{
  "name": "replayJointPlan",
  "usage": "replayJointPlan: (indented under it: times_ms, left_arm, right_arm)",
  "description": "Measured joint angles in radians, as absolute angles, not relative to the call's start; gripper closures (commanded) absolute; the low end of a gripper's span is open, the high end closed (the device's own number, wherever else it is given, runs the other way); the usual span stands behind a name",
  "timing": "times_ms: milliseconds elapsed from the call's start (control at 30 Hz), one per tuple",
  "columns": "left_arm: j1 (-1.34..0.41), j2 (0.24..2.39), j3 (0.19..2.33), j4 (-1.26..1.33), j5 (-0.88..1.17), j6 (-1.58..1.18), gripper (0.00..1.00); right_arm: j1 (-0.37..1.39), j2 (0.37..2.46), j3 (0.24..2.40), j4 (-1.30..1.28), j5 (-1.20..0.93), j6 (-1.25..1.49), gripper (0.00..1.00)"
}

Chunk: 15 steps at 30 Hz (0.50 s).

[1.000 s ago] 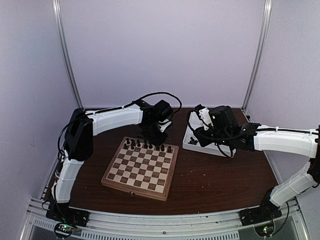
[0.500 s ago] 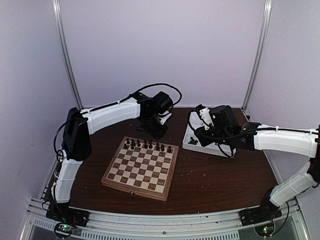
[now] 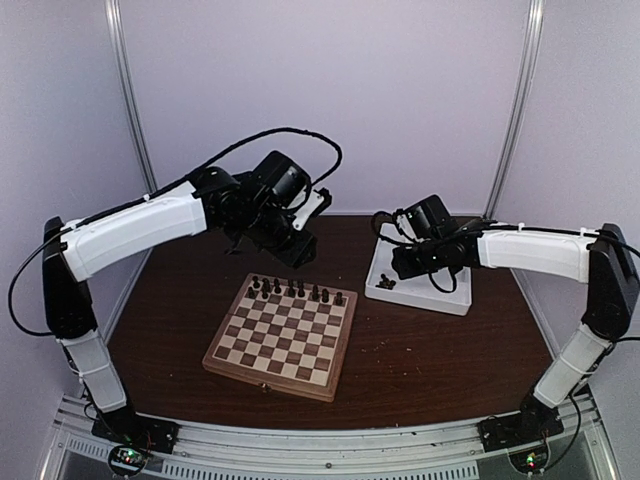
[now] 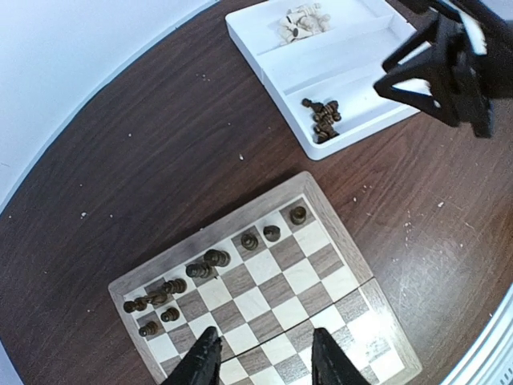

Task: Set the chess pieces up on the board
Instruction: Pick up the chess piece from the storage box.

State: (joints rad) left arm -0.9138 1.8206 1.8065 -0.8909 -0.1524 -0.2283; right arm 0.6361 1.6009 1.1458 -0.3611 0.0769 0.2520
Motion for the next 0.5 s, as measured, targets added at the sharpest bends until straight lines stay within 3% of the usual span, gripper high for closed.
replayJointPlan:
  times_ms: [233,500]
  left_arm:
    - [-0.928,1.658,1.539,-0.725,-0.143,-0.231,0.52]
    - [-0.928,1.486,1.399,-0.598,-0.164,-0.234,0.46]
  right_arm:
    - [0.621,1.754,1.282,-0.422,0.044,0.274,0.70]
    - [0.605,1.906,1.378,-0.450,0.037,0.300,0.71]
